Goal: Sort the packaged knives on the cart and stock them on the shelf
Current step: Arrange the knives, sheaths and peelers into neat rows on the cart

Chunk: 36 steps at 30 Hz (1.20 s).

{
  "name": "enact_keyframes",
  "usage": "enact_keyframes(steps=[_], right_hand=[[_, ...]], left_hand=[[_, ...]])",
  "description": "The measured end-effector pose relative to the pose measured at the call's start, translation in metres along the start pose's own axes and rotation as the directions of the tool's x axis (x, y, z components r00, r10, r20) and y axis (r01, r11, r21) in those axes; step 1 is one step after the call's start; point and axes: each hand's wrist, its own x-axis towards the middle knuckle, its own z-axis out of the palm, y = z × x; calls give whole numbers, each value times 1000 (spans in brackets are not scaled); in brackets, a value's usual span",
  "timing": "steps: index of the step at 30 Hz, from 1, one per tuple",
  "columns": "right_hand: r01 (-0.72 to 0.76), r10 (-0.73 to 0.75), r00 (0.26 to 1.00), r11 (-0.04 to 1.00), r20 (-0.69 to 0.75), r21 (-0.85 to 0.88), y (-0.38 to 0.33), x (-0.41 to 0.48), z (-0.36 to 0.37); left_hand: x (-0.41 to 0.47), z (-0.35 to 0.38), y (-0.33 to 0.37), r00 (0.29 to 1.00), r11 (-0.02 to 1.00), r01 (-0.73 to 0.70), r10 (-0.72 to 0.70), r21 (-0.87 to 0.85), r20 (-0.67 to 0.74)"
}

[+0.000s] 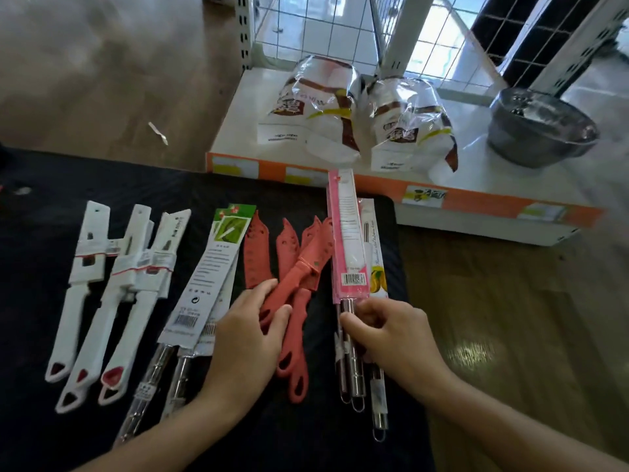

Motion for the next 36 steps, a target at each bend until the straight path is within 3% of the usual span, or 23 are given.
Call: enact_keyframes(steps=[8,14,19,24,27,30,33,36], right_hand=[[-13,13,1000,1000,-2,15,4,-1,0],[5,-5,1000,1000,-8,12,5,-3,-4],[-9,6,996,1000,-94,-29,9,-5,-3],[-37,36,998,999,-58,-26,12,-5,-6],[-30,27,998,999,-58,-41,11,-4,-8],[-15,12,998,999,-63,-43,11,-2,-9],[29,-31,997,999,-66,-31,7,-2,-8],[87,-90,993,996,-75,-31,-2,1,-2]], left_hand=[[-5,3,-5,989,996,-88,86,15,124],[-3,2,-5,982,990,-135,129,40,138],[-5,3,-9,970,978,-187,169,88,177],[-5,3,-10,951,961,-241,206,135,229],[0,2,-9,932,913,-346,309,216,188],[5,4,-7,863,832,-487,413,265,289],[6,6,-3,829,793,-515,364,326,426],[8,5,-5,899,890,-344,219,300,379]])
